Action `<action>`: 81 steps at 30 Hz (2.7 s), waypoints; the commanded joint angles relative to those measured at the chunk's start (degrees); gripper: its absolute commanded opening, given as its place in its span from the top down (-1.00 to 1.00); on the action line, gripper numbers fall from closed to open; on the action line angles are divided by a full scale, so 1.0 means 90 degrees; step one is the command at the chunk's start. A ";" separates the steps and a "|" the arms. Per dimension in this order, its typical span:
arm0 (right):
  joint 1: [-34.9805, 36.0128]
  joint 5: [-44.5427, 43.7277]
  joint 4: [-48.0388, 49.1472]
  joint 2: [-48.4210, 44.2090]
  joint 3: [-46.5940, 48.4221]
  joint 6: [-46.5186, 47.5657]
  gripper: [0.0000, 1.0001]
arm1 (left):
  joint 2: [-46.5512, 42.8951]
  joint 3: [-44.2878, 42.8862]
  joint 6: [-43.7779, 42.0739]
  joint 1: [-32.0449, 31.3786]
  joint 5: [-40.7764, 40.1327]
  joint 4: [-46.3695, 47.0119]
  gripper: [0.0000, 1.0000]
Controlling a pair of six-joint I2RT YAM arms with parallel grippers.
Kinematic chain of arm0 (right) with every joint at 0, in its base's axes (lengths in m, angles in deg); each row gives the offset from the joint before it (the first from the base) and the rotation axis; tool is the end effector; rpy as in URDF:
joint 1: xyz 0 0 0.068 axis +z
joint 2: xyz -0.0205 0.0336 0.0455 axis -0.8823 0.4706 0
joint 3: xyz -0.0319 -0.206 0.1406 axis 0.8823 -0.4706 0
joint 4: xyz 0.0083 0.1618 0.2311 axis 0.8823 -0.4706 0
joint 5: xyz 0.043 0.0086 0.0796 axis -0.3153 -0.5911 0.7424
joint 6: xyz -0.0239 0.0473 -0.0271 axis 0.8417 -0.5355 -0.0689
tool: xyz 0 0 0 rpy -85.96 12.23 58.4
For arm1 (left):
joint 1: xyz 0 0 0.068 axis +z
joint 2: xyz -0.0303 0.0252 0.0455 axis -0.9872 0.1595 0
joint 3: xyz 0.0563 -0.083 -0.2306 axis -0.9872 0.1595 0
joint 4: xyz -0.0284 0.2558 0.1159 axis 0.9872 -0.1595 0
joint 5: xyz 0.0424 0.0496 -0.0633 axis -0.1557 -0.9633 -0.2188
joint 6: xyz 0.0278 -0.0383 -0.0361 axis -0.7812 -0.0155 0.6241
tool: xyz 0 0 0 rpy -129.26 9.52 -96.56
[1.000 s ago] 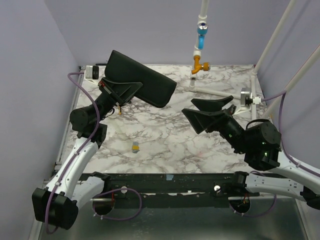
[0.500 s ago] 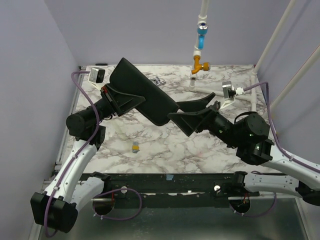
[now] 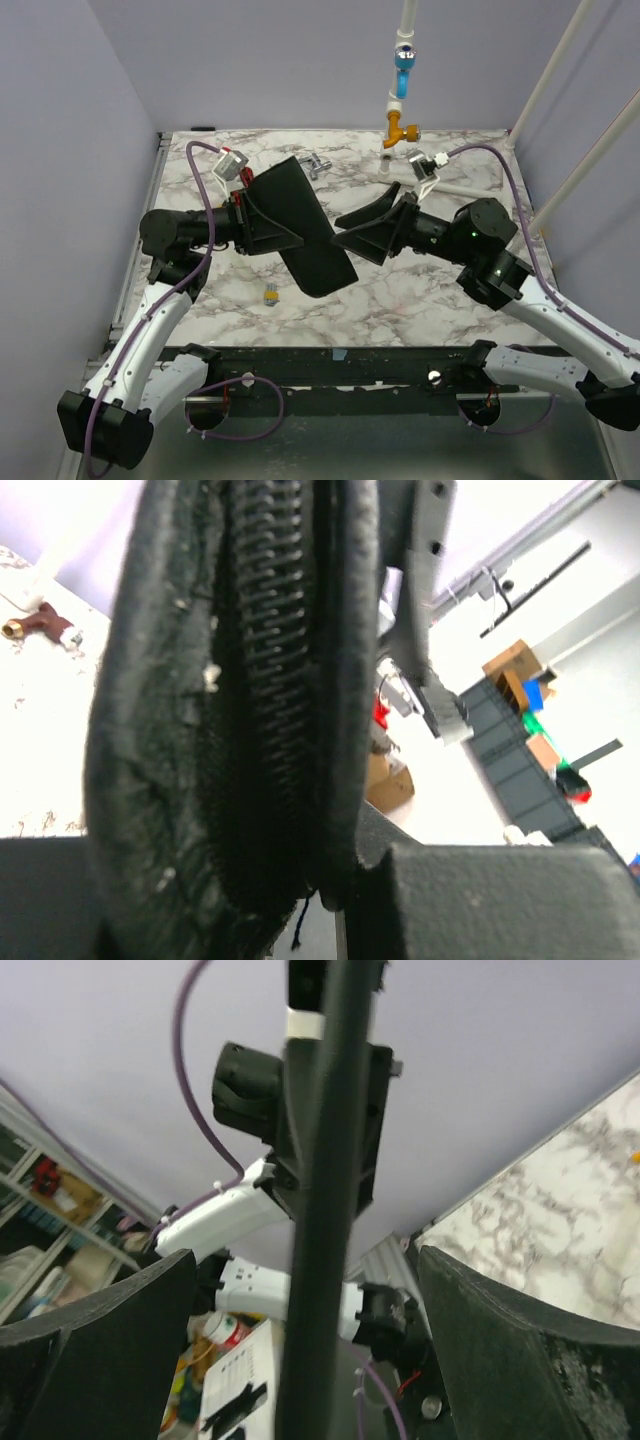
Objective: Sort the hair-cutting tools
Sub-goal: Zip the hairdressing tool bag at the center of the board.
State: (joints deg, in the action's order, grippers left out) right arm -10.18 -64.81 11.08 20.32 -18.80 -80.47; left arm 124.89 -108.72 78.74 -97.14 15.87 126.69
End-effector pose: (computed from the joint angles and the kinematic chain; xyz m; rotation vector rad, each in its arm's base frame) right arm 0.1469 0.2097 0.4282 -0.4204 1.4830 1.6085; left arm 0.1997 -0.1000 0.3977 0.4895 1.5990 -1.9548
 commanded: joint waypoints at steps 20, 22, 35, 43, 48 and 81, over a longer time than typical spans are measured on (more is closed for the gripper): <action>-0.0398 0.2261 0.2665 0.0887 -0.1450 -0.1512 0.99 | 0.1377 0.0547 0.1078 -0.0599 -0.0690 0.3498 -0.48; -0.0398 0.1563 0.2200 0.0697 -0.1468 -0.1147 0.99 | 0.1340 0.0866 0.0957 -0.0596 -0.0906 0.3576 -0.97; -0.0405 0.0033 0.1639 0.0543 -0.1476 -0.0477 0.98 | 0.0410 0.2128 -0.0275 -0.0591 -0.1426 0.2484 -0.97; -0.0407 -0.0492 0.1676 0.0448 -0.1521 -0.0422 0.99 | -0.0087 0.2315 -0.0656 -0.0616 -0.1514 0.1975 -0.41; -0.0405 -0.0668 0.1958 0.0496 -0.1660 -0.0609 0.99 | -0.0192 0.2444 -0.0924 -0.0777 -0.1583 0.1725 -0.05; -0.0476 -0.0588 0.0711 0.0262 -0.1140 0.0426 -0.24 | -0.0433 0.2418 -0.0568 -0.0894 -0.1828 0.2888 1.00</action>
State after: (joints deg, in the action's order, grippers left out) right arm -13.76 -65.60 26.05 26.26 -32.75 -85.65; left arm 126.99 -82.14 79.96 -105.42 0.52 157.10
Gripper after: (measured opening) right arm 0.520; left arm 0.160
